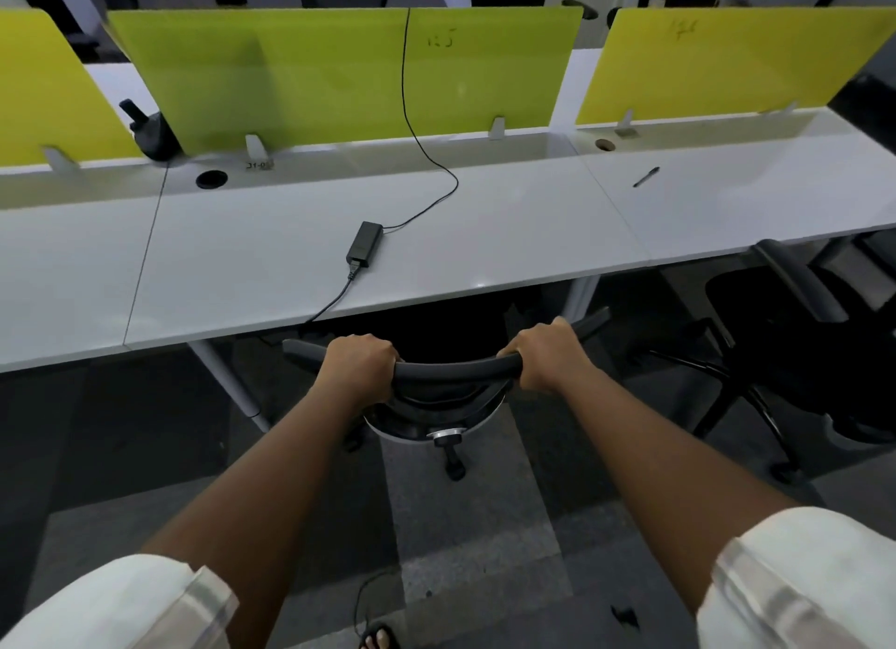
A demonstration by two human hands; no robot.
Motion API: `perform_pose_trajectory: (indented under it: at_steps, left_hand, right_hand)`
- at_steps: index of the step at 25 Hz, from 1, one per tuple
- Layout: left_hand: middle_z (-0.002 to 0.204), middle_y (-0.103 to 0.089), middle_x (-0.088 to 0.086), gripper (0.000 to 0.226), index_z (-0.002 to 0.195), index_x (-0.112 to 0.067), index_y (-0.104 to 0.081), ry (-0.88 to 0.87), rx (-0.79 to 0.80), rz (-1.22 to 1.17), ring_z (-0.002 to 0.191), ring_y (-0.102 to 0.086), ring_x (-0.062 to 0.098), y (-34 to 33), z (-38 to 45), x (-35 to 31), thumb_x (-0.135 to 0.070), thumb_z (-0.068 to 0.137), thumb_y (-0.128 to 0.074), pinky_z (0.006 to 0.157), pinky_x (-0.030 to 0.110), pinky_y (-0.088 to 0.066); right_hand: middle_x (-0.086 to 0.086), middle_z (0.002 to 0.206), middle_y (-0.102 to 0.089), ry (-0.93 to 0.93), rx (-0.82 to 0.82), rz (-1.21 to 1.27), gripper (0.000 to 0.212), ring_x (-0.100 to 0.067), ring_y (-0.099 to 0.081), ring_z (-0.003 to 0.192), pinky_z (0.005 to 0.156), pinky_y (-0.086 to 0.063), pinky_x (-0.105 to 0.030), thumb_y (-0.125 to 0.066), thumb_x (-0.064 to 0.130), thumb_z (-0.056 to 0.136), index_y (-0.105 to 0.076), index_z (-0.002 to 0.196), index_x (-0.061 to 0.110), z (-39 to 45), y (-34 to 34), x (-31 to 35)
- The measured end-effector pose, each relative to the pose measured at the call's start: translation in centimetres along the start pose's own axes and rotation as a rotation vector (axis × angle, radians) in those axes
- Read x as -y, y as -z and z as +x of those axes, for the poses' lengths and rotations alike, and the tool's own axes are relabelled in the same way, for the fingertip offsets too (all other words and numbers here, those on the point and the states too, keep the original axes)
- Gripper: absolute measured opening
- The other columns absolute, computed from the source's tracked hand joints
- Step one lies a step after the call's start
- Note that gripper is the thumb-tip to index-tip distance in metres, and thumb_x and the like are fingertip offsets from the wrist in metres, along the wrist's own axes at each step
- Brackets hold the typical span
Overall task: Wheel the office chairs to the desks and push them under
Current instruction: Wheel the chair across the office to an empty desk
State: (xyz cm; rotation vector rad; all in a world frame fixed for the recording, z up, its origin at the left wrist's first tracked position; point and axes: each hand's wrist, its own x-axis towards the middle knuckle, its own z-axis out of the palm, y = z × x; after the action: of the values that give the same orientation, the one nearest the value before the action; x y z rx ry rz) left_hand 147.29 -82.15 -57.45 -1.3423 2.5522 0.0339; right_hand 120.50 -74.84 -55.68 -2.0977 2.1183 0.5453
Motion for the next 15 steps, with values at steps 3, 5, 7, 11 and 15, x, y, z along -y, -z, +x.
perform_pose_trajectory:
  at_steps: [3, 5, 7, 11, 15]
  left_hand:
    - [0.093, -0.071, -0.005, 0.033, 0.108, -0.037, -0.074, -0.015, -0.034, -0.015, 0.089, -0.068, 0.024, 0.3, 2.0, -0.6, -0.033, 0.077, -0.063, 0.067, 0.03, -0.045]
    - [0.091, -0.071, -0.005, 0.033, 0.106, -0.037, -0.074, -0.036, -0.032, -0.033, 0.087, -0.068, 0.024, 0.6, 3.0, -1.4, -0.032, 0.076, -0.063, 0.067, 0.031, -0.045]
    - [0.091, -0.071, -0.006, 0.034, 0.108, -0.039, -0.073, -0.039, -0.004, -0.047, 0.086, -0.068, 0.023, 0.7, 3.6, -0.9, -0.033, 0.076, -0.063, 0.066, 0.03, -0.045]
    - [0.095, -0.072, -0.006, 0.038, 0.113, -0.047, -0.071, -0.036, 0.013, -0.065, 0.089, -0.069, 0.021, 0.8, 3.5, -0.3, -0.036, 0.078, -0.06, 0.069, 0.031, -0.048]
    - [0.098, -0.073, -0.008, 0.043, 0.118, -0.053, -0.067, 0.007, 0.053, -0.071, 0.092, -0.069, 0.019, 1.2, 3.2, -0.5, -0.039, 0.079, -0.058, 0.071, 0.031, -0.051]
  right_hand:
    - [0.013, 0.103, -0.072, -0.006, 0.038, -0.033, 0.048, -0.015, -0.064, 0.105, 0.097, -0.037, -0.041, -0.065, 0.029, 0.08, -0.065, 0.119, 0.056, 2.2, 0.9, -1.8]
    - [0.013, 0.105, -0.072, -0.005, 0.047, -0.035, 0.047, -0.015, -0.062, 0.109, 0.097, -0.038, -0.041, -0.064, 0.032, 0.079, -0.065, 0.119, 0.057, 2.7, 1.1, -3.1]
    - [0.013, 0.104, -0.072, 0.004, 0.037, -0.037, 0.048, -0.016, -0.062, 0.109, 0.095, -0.038, -0.041, -0.062, 0.033, 0.076, -0.067, 0.118, 0.056, 3.3, 1.2, -3.3]
    - [0.013, 0.104, -0.072, 0.03, 0.014, -0.034, 0.048, -0.016, -0.061, 0.109, 0.094, -0.037, -0.04, -0.061, 0.033, 0.076, -0.067, 0.118, 0.056, 3.5, 1.0, -3.0]
    - [0.013, 0.105, -0.073, 0.058, -0.027, -0.042, 0.046, -0.017, -0.061, 0.109, 0.092, -0.037, -0.04, -0.063, 0.035, 0.076, -0.067, 0.119, 0.054, 3.5, 0.8, -3.2]
